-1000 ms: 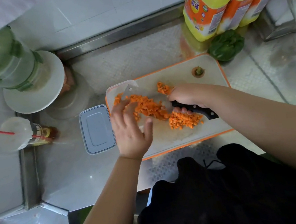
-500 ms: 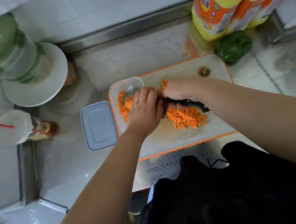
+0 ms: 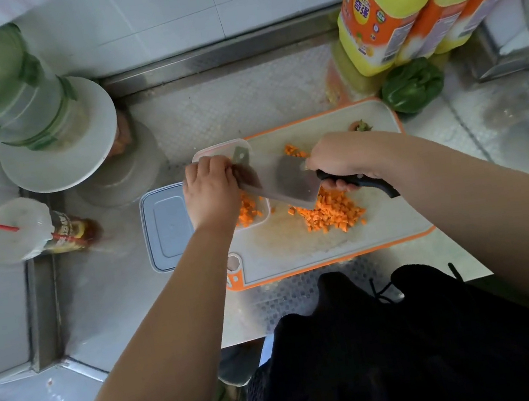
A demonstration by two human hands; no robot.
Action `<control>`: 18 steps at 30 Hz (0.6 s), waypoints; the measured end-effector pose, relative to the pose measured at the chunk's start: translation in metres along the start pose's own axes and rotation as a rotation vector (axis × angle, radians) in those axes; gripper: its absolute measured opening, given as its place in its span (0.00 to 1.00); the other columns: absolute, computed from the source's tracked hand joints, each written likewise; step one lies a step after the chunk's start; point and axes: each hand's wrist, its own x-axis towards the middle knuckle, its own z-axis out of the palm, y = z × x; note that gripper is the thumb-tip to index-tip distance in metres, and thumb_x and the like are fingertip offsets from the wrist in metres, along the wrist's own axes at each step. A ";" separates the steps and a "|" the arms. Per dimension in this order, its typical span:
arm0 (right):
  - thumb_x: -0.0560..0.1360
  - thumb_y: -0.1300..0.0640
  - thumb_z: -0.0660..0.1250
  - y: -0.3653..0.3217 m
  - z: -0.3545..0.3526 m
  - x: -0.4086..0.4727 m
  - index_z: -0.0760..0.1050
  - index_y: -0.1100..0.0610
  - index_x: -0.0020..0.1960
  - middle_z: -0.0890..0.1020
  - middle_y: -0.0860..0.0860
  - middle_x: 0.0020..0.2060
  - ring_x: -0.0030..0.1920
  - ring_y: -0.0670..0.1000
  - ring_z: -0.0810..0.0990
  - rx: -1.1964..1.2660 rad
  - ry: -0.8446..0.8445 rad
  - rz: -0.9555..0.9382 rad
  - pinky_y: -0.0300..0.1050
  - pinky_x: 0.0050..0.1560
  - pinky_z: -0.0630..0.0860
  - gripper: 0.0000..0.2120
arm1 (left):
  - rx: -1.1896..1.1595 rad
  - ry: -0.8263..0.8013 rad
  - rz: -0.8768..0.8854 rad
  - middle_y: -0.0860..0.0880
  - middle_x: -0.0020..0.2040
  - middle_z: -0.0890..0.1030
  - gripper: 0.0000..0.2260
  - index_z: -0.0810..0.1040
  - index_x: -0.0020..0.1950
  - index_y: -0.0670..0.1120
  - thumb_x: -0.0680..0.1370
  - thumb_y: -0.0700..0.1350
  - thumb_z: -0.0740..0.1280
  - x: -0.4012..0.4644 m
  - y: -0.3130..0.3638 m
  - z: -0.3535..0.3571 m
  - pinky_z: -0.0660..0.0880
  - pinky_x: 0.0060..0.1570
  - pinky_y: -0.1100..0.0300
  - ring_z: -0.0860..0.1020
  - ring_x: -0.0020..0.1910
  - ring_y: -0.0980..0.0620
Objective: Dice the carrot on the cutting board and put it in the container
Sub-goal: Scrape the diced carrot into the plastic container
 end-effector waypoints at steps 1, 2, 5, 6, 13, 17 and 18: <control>0.81 0.56 0.53 0.002 -0.001 -0.002 0.67 0.60 0.39 0.71 0.51 0.18 0.15 0.46 0.64 -0.008 0.016 -0.001 0.32 0.18 0.60 0.14 | 0.027 0.001 -0.037 0.41 0.49 0.79 0.11 0.79 0.49 0.41 0.77 0.43 0.59 -0.003 0.001 -0.003 0.68 0.50 0.47 0.74 0.51 0.37; 0.81 0.56 0.54 0.003 -0.002 -0.004 0.69 0.61 0.41 0.72 0.52 0.21 0.16 0.47 0.65 -0.023 0.034 -0.009 0.33 0.19 0.61 0.13 | 0.037 0.001 -0.076 0.40 0.52 0.79 0.11 0.80 0.52 0.41 0.76 0.40 0.60 -0.007 0.002 -0.006 0.68 0.52 0.46 0.73 0.53 0.37; 0.81 0.57 0.55 0.006 -0.001 -0.009 0.74 0.62 0.49 0.73 0.54 0.27 0.21 0.49 0.66 -0.050 0.080 -0.041 0.36 0.23 0.62 0.12 | 0.074 0.030 -0.038 0.44 0.66 0.74 0.29 0.75 0.67 0.49 0.69 0.34 0.54 -0.022 0.010 -0.016 0.69 0.58 0.45 0.69 0.60 0.38; 0.81 0.56 0.55 0.006 0.000 -0.011 0.75 0.62 0.51 0.74 0.54 0.28 0.23 0.49 0.66 -0.048 0.086 -0.049 0.37 0.24 0.62 0.13 | 0.115 0.015 0.047 0.46 0.70 0.70 0.33 0.71 0.72 0.53 0.69 0.36 0.52 -0.027 0.013 -0.019 0.67 0.62 0.45 0.67 0.64 0.39; 0.81 0.54 0.56 0.024 -0.003 -0.015 0.76 0.61 0.48 0.72 0.55 0.28 0.24 0.50 0.65 0.040 0.114 -0.181 0.39 0.24 0.62 0.14 | 0.225 -0.215 -0.081 0.47 0.80 0.53 0.33 0.61 0.77 0.51 0.73 0.34 0.63 -0.040 0.005 -0.014 0.51 0.74 0.47 0.54 0.75 0.40; 0.82 0.51 0.54 0.060 -0.016 -0.015 0.72 0.56 0.43 0.73 0.53 0.30 0.28 0.52 0.70 0.094 0.266 -0.356 0.44 0.28 0.69 0.14 | 0.094 0.080 -0.015 0.42 0.60 0.77 0.11 0.79 0.54 0.44 0.79 0.45 0.60 -0.034 0.017 -0.016 0.69 0.52 0.45 0.73 0.55 0.37; 0.82 0.50 0.54 0.071 -0.017 -0.014 0.70 0.55 0.41 0.73 0.53 0.30 0.28 0.52 0.70 0.103 0.314 -0.372 0.45 0.30 0.71 0.14 | 0.055 0.166 0.038 0.41 0.54 0.78 0.10 0.79 0.50 0.43 0.78 0.43 0.60 -0.032 0.023 -0.016 0.72 0.47 0.46 0.74 0.50 0.38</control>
